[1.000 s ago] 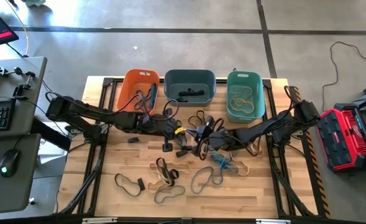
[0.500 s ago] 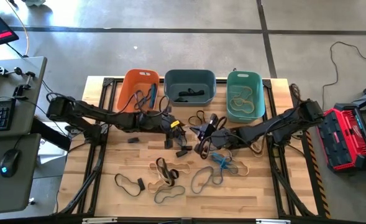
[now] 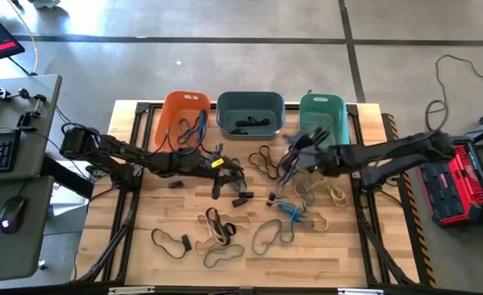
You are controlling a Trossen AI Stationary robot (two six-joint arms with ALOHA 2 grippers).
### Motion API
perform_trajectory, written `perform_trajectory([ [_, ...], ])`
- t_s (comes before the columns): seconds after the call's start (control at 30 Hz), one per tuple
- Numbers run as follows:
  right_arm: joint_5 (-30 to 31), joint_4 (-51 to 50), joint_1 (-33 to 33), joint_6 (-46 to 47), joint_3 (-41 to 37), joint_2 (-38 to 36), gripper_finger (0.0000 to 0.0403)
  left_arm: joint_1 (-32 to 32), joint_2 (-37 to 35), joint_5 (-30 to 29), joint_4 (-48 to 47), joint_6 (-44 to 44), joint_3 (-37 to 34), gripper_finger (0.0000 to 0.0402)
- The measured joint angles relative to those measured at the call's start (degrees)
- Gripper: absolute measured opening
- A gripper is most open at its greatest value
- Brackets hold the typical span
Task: Sort rubber bands into baskets
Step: Put the brown rubber band into the green bin
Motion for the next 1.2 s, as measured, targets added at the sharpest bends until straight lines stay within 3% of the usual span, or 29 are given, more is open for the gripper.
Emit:
perform_trajectory([
  [0.17,0.9,-6.5,-7.5,-0.2,0.0,-4.5,0.0000,0.0,-1.6,-0.1,0.8,-0.1,-0.8,0.0127],
  [0.37,0.8,-9.9,-16.6,-2.5,0.0,-4.8,0.0000,0.0,-2.1,-0.2,1.1,0.1,-0.8,0.0127],
  [0.6,-6.7,-11.0,-28.4,-2.0,-4.5,-4.5,0.0000,-0.1,-2.1,-0.2,0.9,0.1,-0.8,0.0127],
  [0.93,-16.5,0.6,-38.1,-0.1,-18.7,-4.4,0.0000,-0.1,-2.1,-0.2,1.0,0.5,-0.8,0.0127],
  [1.2,-16.9,6.1,-42.3,-0.3,-24.6,-4.4,0.0003,-0.1,-2.1,-0.6,1.0,0.7,-0.8,0.0127],
])
